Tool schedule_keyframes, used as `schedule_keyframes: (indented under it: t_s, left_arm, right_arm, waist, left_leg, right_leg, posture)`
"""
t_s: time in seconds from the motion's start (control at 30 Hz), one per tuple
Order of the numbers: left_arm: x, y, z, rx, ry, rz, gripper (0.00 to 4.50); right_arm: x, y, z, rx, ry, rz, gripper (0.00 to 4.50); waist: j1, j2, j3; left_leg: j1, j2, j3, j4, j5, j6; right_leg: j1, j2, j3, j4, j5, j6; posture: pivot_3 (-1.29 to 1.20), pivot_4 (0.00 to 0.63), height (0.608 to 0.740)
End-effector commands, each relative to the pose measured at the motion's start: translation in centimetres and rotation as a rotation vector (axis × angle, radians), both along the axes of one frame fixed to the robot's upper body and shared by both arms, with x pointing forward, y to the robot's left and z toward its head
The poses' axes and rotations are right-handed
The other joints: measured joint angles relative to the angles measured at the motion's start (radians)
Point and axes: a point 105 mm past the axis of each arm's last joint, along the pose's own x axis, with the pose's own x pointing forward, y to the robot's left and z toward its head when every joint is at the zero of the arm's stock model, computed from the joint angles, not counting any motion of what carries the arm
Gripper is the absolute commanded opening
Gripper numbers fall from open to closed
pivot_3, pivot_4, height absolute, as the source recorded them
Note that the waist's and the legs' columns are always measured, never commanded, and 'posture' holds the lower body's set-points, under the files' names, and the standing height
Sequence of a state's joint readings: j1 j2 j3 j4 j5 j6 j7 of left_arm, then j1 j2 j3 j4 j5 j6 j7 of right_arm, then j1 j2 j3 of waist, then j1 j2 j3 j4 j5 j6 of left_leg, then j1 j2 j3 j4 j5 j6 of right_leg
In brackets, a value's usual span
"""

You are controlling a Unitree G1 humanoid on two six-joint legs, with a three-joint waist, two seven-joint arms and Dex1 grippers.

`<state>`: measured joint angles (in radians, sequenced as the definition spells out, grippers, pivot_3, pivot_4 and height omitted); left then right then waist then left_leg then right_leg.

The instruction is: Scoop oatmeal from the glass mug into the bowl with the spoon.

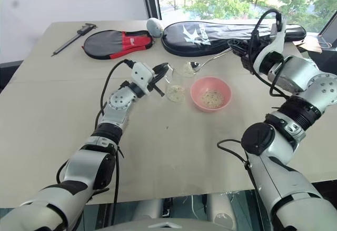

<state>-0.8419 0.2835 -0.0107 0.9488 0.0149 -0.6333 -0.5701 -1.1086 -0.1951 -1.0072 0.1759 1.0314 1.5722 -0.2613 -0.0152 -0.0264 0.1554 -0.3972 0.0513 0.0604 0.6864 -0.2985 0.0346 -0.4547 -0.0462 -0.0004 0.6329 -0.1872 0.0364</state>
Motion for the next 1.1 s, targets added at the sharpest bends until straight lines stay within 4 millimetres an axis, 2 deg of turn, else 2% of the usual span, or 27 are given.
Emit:
schedule_keyframes:
  t_s: [0.03,0.2,0.3,0.4,0.5,0.57,0.83,1.1]
  left_arm:
    - [0.2,0.6,1.0,0.004,-0.036,0.012,0.04]
    - [0.3,1.7,0.5,0.003,-0.022,0.046,0.04]
    - [0.4,2.6,0.2,-0.019,-0.008,0.081,0.04]
    - [0.2,3.6,0.1,-0.107,0.011,0.109,0.04]
    - [0.1,4.7,0.4,-0.241,0.025,0.135,0.04]
    - [-0.2,5.3,0.5,-0.296,0.030,0.144,0.04]
    - [-1.6,6.4,0.2,-0.339,0.030,0.186,0.04]
    - [-2.7,6.8,-0.3,-0.365,0.038,0.229,0.04]
  right_arm:
    - [-0.7,-1.5,2.5,0.005,-0.083,-0.041,0.00]
    - [-1.1,-2.6,2.8,0.001,-0.092,-0.061,0.00]
    - [-1.4,-3.4,2.1,-0.032,-0.077,-0.073,0.00]
    - [-2.0,-3.6,1.6,-0.142,-0.092,-0.076,0.00]
    - [-2.6,-2.4,1.6,-0.300,-0.169,-0.065,0.00]
    - [-2.9,-1.6,1.6,-0.335,-0.208,-0.037,0.00]
    - [-4.1,1.4,1.2,-0.697,-0.409,0.075,0.00]
    - [-4.7,3.4,1.1,-0.983,-0.622,0.195,0.00]
  waist:
    - [0.000,0.000,0.000]
    - [-0.001,0.000,0.000]
    - [-0.001,0.000,0.000]
    - [0.000,0.001,0.000]
    - [-0.004,0.002,0.000]
    - [-0.008,0.003,0.001]
    - [-0.011,0.003,0.000]
    - [-0.011,0.003,0.000]
  left_leg:
    - [0.000,0.000,0.000,0.000,0.000,0.000]
    - [0.000,0.000,0.000,0.000,0.000,0.000]
    - [0.000,0.000,0.000,0.000,0.000,0.000]
    - [0.000,0.000,0.000,0.000,0.000,0.000]
    - [0.000,0.000,0.000,0.000,0.000,0.000]
    - [-0.001,0.000,0.000,0.000,0.000,0.000]
    - [0.000,0.000,0.000,0.001,0.000,0.000]
    - [0.001,-0.001,-0.001,0.001,0.000,0.000]
  right_leg:
    - [0.000,0.000,0.000,0.000,0.000,0.000]
    - [0.000,0.000,0.000,0.000,0.000,0.000]
    - [0.000,0.000,0.000,0.000,0.000,0.000]
    - [0.000,0.000,0.000,0.000,0.000,0.000]
    - [0.000,0.000,0.000,-0.001,0.000,0.000]
    - [0.000,0.000,0.001,0.002,0.000,0.000]
    - [0.000,0.000,0.001,0.000,0.000,0.000]
    - [0.000,0.000,0.000,0.000,0.000,0.000]
  posture:
    - [0.00,0.150,0.740]
    - [0.00,0.150,0.740]
    - [0.00,0.150,0.740]
    - [0.00,0.150,0.740]
    - [0.00,0.150,0.740]
    - [0.00,0.150,0.740]
    - [0.00,0.150,0.740]
    - [0.00,0.150,0.740]
